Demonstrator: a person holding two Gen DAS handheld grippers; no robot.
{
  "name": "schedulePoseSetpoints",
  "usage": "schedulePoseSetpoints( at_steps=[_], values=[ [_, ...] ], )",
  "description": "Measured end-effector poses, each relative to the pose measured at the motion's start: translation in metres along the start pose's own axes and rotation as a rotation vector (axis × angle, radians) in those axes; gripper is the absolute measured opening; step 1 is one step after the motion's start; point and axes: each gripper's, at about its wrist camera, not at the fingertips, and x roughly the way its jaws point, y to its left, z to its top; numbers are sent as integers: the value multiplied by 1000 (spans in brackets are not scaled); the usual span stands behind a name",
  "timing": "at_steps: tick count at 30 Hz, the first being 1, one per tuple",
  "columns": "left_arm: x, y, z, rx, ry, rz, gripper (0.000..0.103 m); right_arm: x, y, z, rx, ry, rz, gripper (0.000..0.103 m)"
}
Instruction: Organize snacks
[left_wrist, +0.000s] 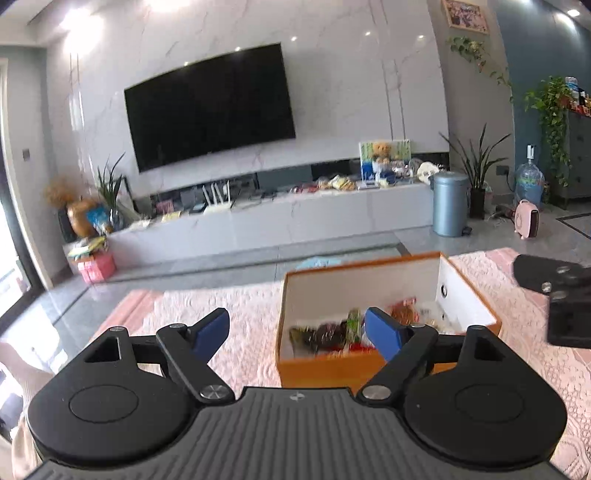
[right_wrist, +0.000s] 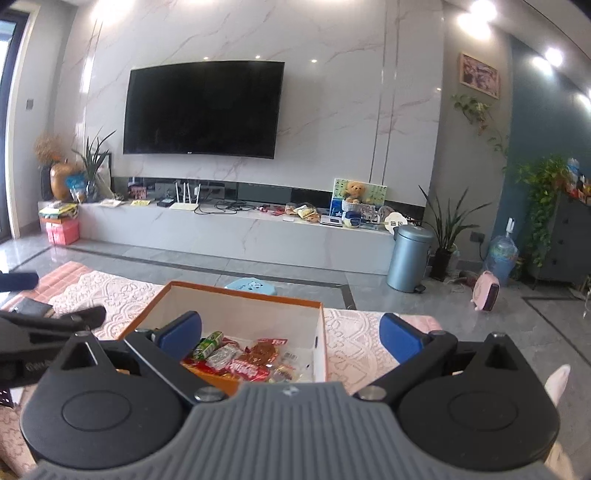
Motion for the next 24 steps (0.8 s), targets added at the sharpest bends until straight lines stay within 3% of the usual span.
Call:
schedulePoseSetpoints(
  at_steps=[6, 15, 24],
  values=[
    [6, 8, -18, -19, 63, -4, 97, -3, 9, -25, 5, -2, -28, 99],
    [23, 1, -45, -12, 129, -26, 98, 34, 12, -66, 22, 114, -54, 100],
    [43, -1, -54, -16, 172, -17, 98, 62, 3, -89, 62, 165, -63, 99]
  ],
)
